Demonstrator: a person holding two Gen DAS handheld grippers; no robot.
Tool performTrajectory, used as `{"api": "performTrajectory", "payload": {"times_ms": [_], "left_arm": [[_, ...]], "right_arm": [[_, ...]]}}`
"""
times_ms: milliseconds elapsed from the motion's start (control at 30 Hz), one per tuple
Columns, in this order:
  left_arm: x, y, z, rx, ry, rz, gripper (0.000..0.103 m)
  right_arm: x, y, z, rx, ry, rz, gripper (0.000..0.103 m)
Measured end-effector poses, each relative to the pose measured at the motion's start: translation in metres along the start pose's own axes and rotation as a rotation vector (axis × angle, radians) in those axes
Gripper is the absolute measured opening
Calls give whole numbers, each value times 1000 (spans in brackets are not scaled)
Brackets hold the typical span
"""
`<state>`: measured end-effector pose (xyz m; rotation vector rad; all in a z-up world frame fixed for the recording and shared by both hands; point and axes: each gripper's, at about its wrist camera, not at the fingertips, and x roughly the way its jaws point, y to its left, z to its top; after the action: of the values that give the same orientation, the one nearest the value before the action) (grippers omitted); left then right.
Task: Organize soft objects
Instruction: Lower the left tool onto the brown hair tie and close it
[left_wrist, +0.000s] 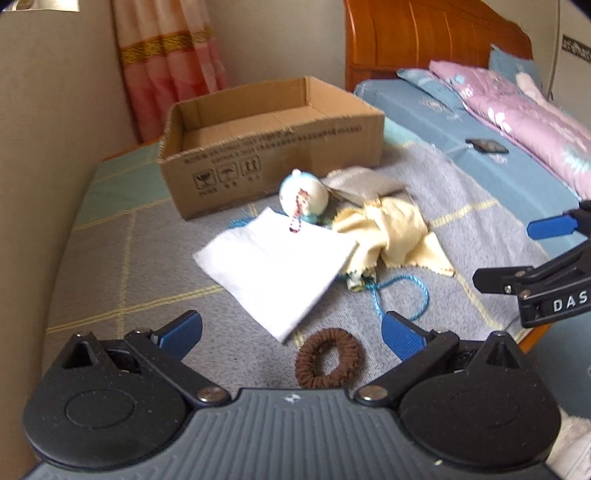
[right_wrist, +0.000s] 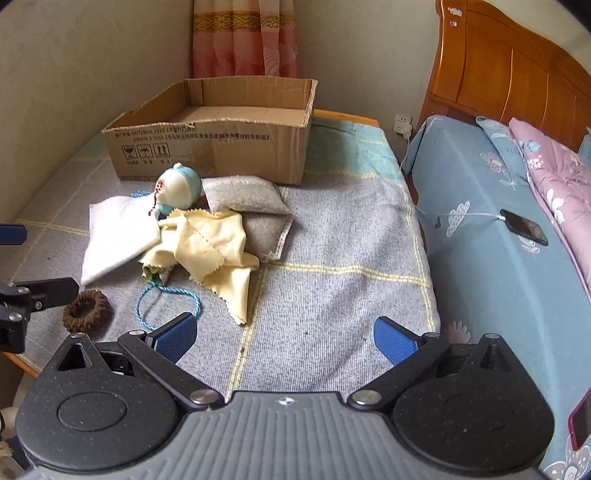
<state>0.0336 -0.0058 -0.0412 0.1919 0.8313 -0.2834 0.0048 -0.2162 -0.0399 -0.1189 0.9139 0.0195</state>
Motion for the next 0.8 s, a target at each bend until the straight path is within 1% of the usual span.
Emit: {"api": "performTrajectory", "payload": {"times_ms": [200,333,433,567,667,800], "left_arm": [[22,-6,-4,2,47,-36,103],[31,-3,-9,1,75,-10,103],[31,9,-14,-43,94,-34,103],[26,28,-22,-76,100,-18,103],[24,42,-26,-93,103,-8,103],[20,51,-34,-97,79,-11,103]], "right_arm": [[10,-1,-6,-9,13,3,103],[14,-2,-6,7,21,16,103],[18,-1,-7,1,29,21,103],[24,2,-6,-10,42,24,103],[26,4,-5,-20,36,22,103],[28,6,-5,-20,38,37,103]]}}
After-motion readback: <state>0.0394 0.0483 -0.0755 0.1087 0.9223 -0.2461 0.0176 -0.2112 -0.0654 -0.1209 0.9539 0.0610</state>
